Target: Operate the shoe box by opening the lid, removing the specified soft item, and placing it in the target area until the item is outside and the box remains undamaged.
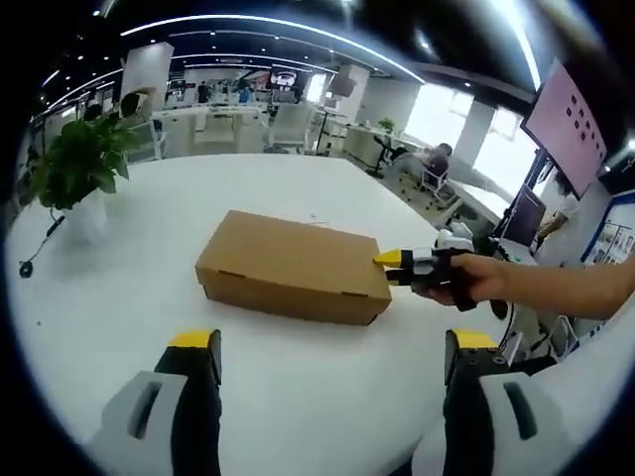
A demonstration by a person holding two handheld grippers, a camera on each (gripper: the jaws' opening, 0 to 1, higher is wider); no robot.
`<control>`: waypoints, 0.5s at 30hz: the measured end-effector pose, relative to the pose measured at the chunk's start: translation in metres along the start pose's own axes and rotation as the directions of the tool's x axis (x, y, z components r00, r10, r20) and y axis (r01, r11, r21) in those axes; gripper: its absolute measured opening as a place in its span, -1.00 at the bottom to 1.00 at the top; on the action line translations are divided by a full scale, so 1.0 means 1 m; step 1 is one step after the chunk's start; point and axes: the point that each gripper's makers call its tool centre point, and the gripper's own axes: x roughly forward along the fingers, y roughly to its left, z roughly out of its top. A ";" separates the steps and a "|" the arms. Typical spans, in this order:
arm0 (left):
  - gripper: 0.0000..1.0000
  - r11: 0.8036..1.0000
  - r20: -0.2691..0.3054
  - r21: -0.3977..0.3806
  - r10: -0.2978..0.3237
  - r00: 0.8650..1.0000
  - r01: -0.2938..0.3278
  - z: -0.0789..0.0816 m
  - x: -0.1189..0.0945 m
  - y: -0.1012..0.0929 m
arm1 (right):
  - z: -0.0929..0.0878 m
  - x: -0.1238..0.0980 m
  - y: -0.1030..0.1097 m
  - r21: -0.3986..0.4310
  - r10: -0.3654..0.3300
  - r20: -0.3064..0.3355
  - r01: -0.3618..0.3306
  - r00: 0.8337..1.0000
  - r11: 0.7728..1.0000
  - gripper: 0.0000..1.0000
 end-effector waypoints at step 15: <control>0.88 0.999 -0.020 0.031 -0.016 1.000 0.016 0.004 -0.001 -0.007 | 0.001 -0.001 0.000 0.018 0.009 0.014 -0.010 1.000 1.000 -0.48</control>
